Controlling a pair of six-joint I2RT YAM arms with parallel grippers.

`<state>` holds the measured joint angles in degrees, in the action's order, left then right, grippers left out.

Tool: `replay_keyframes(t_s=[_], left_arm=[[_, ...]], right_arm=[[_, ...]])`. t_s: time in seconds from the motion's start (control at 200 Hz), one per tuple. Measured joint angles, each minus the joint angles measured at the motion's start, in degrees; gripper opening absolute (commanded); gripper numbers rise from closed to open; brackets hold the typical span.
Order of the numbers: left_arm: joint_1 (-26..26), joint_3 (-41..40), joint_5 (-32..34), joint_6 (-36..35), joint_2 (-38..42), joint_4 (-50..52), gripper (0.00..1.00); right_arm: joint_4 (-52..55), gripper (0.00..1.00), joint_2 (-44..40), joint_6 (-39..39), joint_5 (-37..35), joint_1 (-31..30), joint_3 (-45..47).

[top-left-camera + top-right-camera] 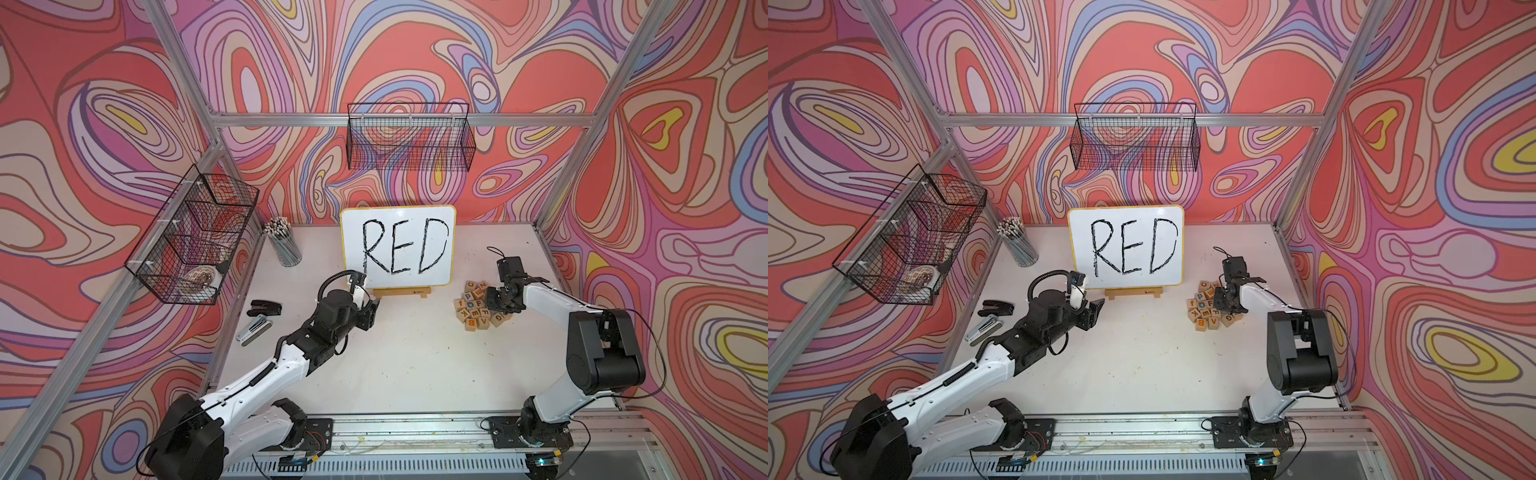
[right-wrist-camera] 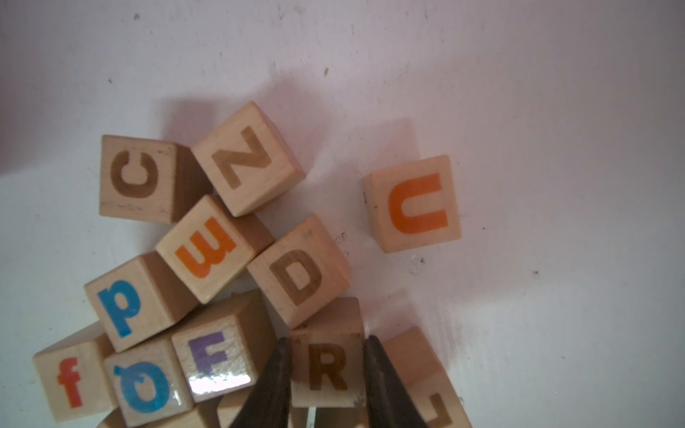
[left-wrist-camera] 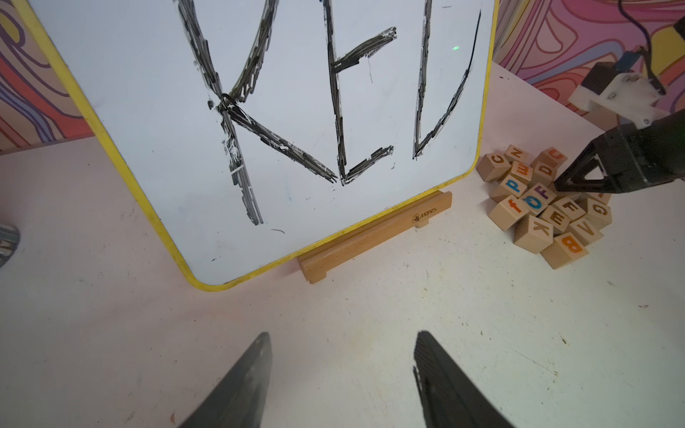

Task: Assemble the uppercase word "red" with letter blocks
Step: Pick up the letter block from the center of the board.

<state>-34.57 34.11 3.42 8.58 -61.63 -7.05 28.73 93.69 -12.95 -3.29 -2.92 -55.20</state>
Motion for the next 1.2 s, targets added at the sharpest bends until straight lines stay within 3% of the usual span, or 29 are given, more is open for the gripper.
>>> replay_keyframes(t_s=[0.25,0.656,1.002,1.197], left_arm=[[0.0,0.0,0.0,0.0,0.0,0.0,0.64],[0.0,0.0,0.0,0.0,0.0,0.0,0.64],[0.0,0.0,0.2,0.7,0.4,0.3,0.64],[0.0,-2.4,1.6,4.0,4.0,1.6,0.64]], right_arm=[[0.7,0.44,1.4,-0.3,0.2,0.0,0.0],[0.6,0.26,1.7,-0.3,0.1,0.0,0.0],[2.6,0.21,1.3,-0.2,-0.3,0.0,-0.3],[6.3,0.21,-3.0,-0.3,-1.7,-1.0,-1.5]])
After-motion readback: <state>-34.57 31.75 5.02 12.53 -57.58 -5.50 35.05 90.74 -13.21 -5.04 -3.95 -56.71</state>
